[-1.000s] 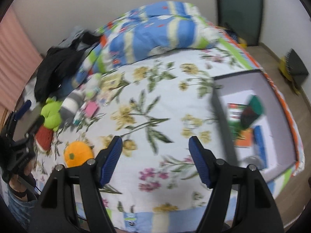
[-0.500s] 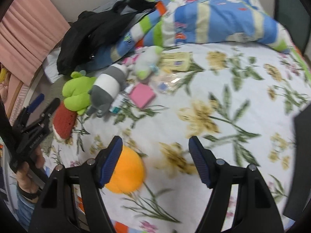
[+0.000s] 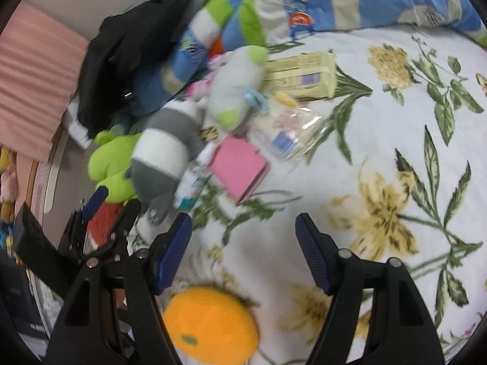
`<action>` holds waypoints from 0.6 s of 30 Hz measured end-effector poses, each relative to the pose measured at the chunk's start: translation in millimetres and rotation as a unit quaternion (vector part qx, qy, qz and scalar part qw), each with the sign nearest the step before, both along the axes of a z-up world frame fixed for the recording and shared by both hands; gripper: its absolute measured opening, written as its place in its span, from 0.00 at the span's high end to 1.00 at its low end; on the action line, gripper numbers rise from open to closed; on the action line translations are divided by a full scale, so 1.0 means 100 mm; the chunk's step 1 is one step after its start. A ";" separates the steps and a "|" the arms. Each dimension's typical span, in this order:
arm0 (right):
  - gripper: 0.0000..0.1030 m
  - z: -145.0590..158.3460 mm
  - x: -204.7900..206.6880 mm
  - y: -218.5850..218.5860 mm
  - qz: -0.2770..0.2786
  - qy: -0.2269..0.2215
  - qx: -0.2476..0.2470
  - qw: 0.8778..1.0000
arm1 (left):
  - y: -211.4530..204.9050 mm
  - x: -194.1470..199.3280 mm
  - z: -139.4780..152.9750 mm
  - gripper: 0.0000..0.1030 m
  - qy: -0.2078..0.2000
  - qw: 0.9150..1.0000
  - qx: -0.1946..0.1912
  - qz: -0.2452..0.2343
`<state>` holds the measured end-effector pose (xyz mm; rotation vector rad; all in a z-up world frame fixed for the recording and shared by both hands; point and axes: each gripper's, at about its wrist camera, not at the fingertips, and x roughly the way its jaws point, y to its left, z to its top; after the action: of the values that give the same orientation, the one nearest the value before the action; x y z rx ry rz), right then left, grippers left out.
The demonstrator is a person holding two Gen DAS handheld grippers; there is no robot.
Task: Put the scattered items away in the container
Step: 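Move the right tool to the clear bagged snack while the left tool approaches the spray bottle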
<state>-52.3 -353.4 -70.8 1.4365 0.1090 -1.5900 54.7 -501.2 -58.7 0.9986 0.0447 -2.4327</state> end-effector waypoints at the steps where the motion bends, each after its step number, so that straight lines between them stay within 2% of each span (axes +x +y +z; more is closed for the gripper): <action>1: 0.31 -0.07 -0.07 -0.03 -0.004 0.000 0.004 1.000 | -0.01 -0.06 -0.04 0.19 0.001 1.000 0.000 -0.004; 8: 0.31 -0.41 -0.50 -0.21 -0.036 -0.022 0.001 0.999 | -0.03 -0.52 -0.42 0.19 -0.005 0.999 -0.013 -0.044; 13: 0.31 -0.66 -0.62 -0.42 -0.046 -0.054 -0.010 0.997 | 0.01 -0.58 -0.58 0.19 -0.002 0.998 0.005 -0.060; 18: 0.31 -0.87 -0.62 -0.60 -0.044 -0.052 0.003 0.998 | 0.13 -0.60 -0.75 0.19 -0.018 0.997 -0.014 -0.077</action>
<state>-114.6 -413.6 -157.8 1.5434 -0.0112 -1.5835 -5.6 -488.1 -133.3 1.0674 -0.0801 -2.5453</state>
